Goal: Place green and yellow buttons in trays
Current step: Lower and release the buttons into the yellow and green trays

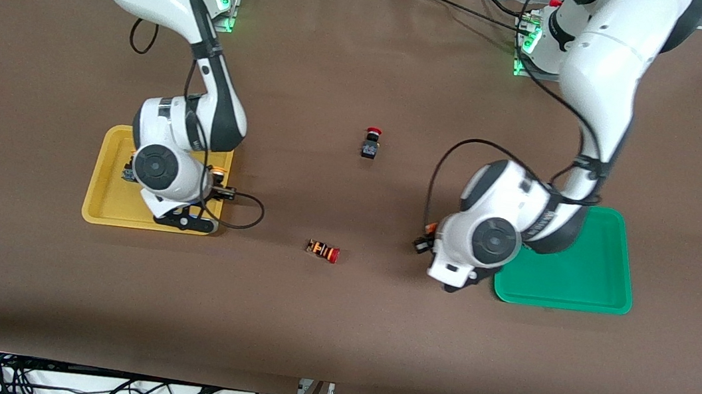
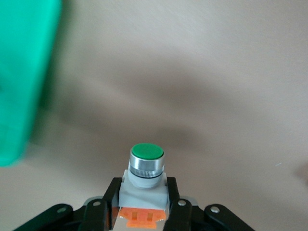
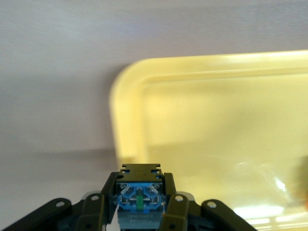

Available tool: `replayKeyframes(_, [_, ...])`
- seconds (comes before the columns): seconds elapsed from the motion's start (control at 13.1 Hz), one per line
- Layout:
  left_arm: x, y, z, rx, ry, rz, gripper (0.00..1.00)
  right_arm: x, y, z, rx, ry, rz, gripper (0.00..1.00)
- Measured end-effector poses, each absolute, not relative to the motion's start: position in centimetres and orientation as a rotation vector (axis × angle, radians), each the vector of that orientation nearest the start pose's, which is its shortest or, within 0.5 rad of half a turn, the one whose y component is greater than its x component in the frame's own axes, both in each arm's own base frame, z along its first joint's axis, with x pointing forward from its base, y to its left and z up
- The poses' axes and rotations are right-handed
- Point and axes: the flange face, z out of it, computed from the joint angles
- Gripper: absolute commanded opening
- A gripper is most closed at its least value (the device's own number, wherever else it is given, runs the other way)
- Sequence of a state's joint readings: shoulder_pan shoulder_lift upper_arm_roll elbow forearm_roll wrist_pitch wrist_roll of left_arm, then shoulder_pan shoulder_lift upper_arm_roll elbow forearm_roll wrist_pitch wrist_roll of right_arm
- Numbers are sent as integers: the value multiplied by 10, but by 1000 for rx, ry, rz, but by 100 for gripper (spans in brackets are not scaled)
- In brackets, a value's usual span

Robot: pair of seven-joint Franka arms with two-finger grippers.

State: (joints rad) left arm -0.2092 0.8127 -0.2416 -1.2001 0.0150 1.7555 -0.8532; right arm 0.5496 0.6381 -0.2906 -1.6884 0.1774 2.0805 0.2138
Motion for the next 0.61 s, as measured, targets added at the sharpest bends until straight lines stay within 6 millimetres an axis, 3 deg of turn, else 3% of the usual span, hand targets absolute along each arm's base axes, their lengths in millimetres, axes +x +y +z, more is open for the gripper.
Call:
replayKeyframes(0.23, [689,-197,315,-3009,-331,422,1,620,159,206,-3199,-10,393,0])
replayKeyframes(0.46, [696,-156,318,-2955,-17,408,1,613,149,196,-3203,0,435,0])
replayKeyframes(0.54, [699,-142,319,-2938,84,405,1,612,144,194,-3205,-3,443,4])
replayKeyframes(0.61, [703,-124,320,-2920,187,407,1,611,139,192,-3208,1,447,17])
